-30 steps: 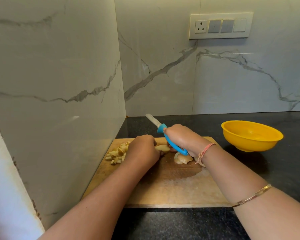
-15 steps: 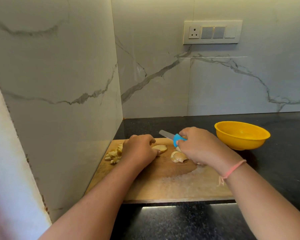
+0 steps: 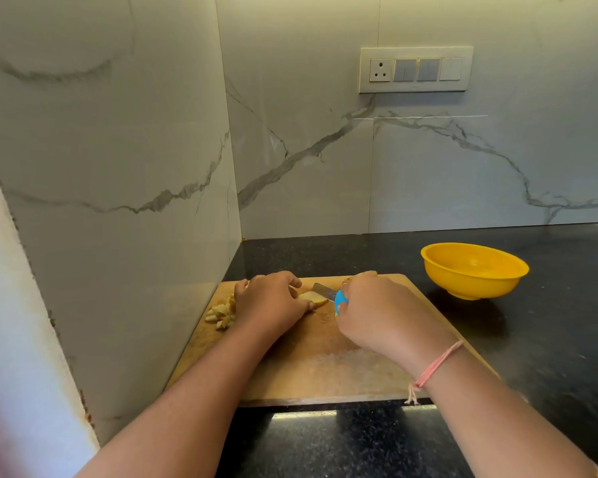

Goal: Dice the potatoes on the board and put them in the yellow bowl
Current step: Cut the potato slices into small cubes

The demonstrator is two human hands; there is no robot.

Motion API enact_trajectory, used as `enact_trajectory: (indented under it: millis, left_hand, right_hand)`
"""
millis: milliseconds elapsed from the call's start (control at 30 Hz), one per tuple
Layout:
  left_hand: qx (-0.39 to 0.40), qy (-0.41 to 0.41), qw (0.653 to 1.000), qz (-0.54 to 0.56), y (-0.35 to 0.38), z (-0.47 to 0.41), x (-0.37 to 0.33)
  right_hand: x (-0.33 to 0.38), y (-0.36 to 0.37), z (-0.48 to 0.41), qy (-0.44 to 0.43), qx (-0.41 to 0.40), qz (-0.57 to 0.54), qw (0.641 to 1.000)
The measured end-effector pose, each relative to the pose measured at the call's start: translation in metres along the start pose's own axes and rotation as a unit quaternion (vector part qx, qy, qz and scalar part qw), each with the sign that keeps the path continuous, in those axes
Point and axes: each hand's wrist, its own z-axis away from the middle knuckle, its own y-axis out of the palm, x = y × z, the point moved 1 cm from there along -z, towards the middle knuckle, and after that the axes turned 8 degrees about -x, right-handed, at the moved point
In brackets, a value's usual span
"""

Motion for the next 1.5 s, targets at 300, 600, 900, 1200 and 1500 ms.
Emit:
enact_trajectory:
  millis: [300, 600, 900, 1200, 1500]
  left_hand:
    - [-0.014, 0.005, 0.999, -0.032, 0.002, -0.001, 0.0]
    - [-0.018, -0.008, 0.998, -0.052, 0.002, -0.001, -0.004]
    - [-0.022, -0.009, 0.998, -0.06, 0.004, 0.0, -0.005]
    - [-0.019, -0.009, 0.998, -0.063, 0.002, 0.0, -0.004]
    - [-0.022, -0.016, 0.998, -0.052, 0.001, 0.001, -0.003]
  right_hand:
    - [0.011, 0.001, 0.003, 0.002, -0.005, 0.037, 0.999]
    - [0.01, -0.002, 0.014, -0.02, 0.028, 0.032, 0.999]
    - [0.001, -0.013, 0.04, -0.037, 0.081, 0.037, 0.995]
    - [-0.005, -0.026, 0.05, -0.033, 0.016, 0.004, 0.999]
    - [0.01, -0.002, 0.013, -0.011, 0.037, 0.009, 0.999]
